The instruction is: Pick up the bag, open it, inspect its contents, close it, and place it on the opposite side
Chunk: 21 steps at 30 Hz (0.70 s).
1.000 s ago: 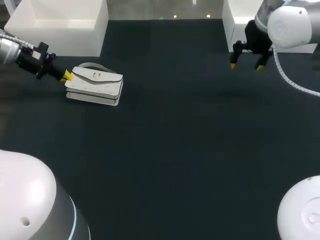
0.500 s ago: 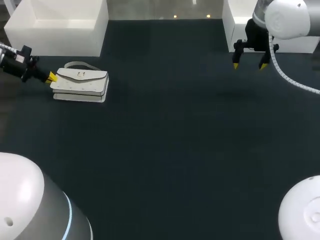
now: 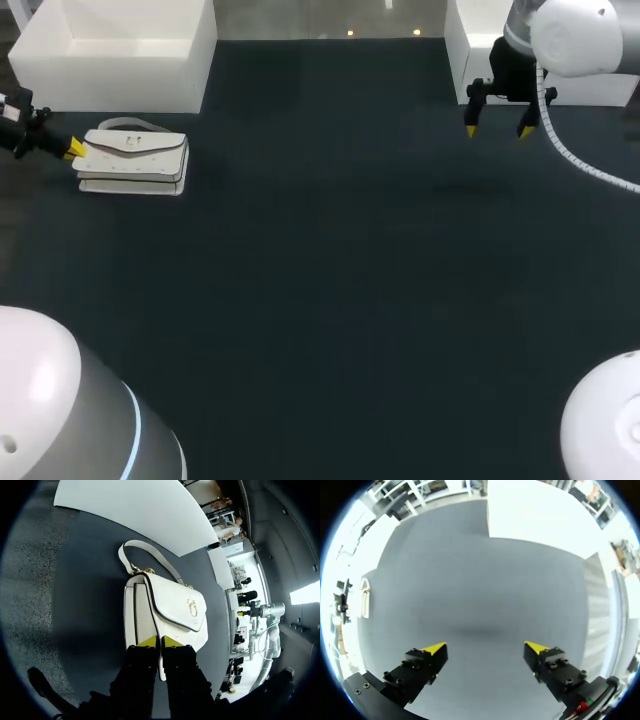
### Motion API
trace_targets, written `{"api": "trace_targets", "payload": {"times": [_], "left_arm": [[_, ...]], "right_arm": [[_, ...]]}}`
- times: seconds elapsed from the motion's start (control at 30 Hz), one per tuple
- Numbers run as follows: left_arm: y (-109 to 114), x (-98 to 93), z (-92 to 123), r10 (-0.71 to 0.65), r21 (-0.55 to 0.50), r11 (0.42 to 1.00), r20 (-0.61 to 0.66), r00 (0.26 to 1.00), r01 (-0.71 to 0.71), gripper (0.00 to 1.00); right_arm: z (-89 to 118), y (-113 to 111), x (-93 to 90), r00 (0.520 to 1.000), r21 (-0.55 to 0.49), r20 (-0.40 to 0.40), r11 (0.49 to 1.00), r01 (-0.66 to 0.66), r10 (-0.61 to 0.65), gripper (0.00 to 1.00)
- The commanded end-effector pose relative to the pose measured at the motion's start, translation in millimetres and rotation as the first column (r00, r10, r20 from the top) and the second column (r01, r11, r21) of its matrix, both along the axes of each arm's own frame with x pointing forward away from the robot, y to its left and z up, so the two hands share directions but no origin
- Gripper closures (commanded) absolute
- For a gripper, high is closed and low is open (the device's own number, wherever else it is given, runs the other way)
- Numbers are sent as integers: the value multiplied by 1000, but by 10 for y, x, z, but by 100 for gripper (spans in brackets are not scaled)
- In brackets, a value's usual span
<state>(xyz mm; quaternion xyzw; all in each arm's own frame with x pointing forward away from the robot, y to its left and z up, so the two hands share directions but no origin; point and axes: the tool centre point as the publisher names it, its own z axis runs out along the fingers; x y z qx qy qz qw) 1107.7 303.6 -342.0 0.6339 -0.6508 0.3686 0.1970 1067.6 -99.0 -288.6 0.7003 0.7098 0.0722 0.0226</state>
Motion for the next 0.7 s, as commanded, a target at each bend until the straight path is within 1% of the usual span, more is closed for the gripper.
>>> {"api": "trace_targets", "payload": {"times": [0.03,0.27,0.47,0.7], "left_arm": [[233,247,-3,-146,-155,979,-71,987,134,100],[402,387,-58,-180,-163,973,-98,979,163,100],[501,508,-108,-202,-183,967,-112,973,180,100],[549,602,-116,-226,-195,960,-114,967,201,100]], "right_arm": [[7,4,3,1000,-2,-2,1000,1,-1,0],[7,4,3,1000,-2,-2,1000,1,-1,0],[7,4,3,1000,-2,-2,1000,1,-1,0],[7,4,3,1000,-2,-2,1000,1,-1,0]]}}
